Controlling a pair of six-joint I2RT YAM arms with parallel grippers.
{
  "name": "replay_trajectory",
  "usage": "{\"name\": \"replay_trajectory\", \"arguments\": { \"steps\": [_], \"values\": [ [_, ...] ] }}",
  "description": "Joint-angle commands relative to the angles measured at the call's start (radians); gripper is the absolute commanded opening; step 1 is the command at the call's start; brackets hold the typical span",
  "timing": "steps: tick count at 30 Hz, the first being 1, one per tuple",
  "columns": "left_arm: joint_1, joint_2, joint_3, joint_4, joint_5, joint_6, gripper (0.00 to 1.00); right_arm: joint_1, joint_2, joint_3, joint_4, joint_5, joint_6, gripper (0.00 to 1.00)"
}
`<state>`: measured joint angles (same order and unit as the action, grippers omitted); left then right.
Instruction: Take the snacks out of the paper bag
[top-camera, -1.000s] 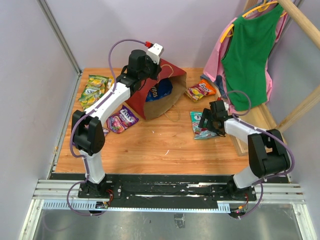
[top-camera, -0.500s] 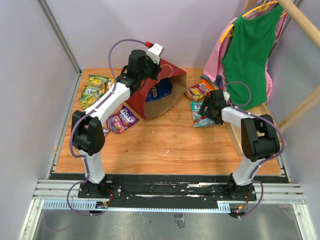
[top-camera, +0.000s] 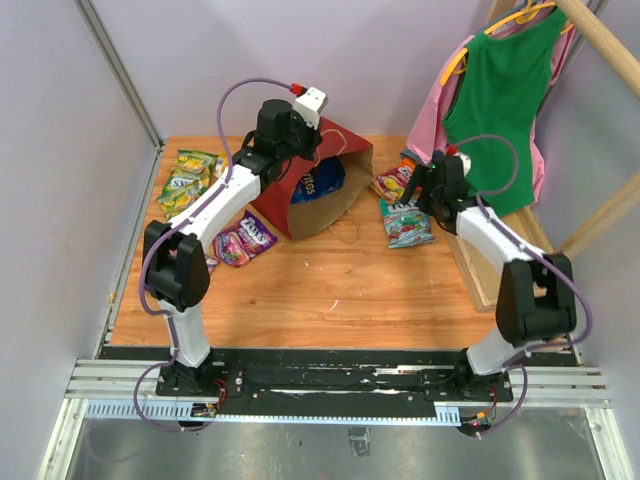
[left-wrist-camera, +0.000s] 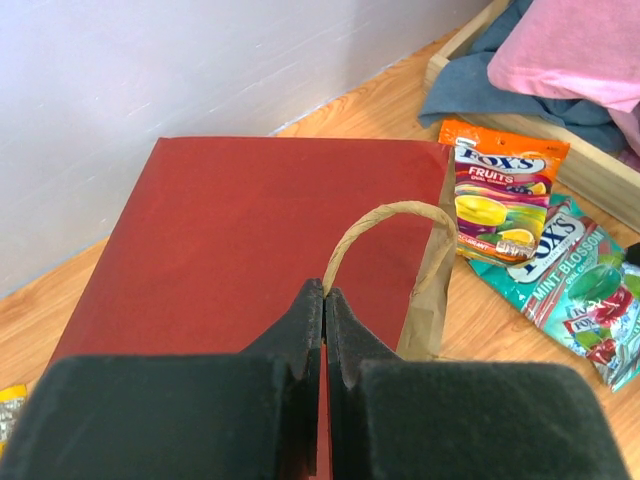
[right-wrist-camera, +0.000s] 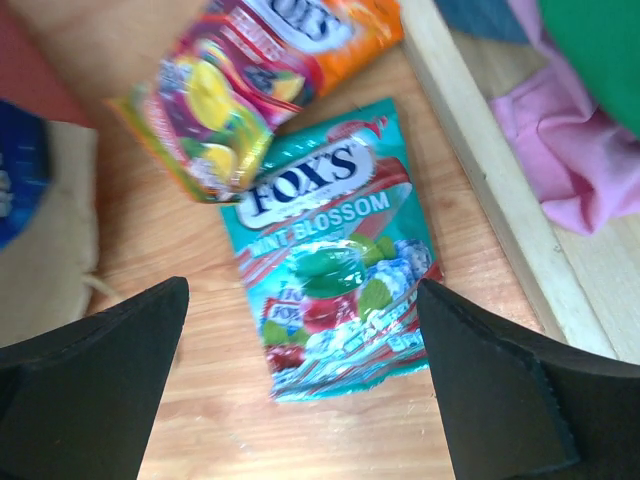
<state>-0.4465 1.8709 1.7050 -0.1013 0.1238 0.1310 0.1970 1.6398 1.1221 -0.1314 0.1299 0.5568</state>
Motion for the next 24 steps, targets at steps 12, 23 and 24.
{"name": "replay_trajectory", "arguments": {
  "steps": [12,23,24],
  "values": [
    [0.009,-0.019,0.033,-0.014,-0.042,0.001,0.01,0.195,-0.142,-0.007,0.179,-0.23,-0.122,0.93],
    [0.011,-0.011,0.059,-0.04,-0.025,-0.012,0.01,0.269,0.065,0.075,0.281,-0.334,-0.008,0.81],
    [0.011,-0.01,0.06,-0.042,-0.026,-0.012,0.01,0.277,0.085,0.094,0.29,-0.342,-0.005,0.81]
  ]
}}
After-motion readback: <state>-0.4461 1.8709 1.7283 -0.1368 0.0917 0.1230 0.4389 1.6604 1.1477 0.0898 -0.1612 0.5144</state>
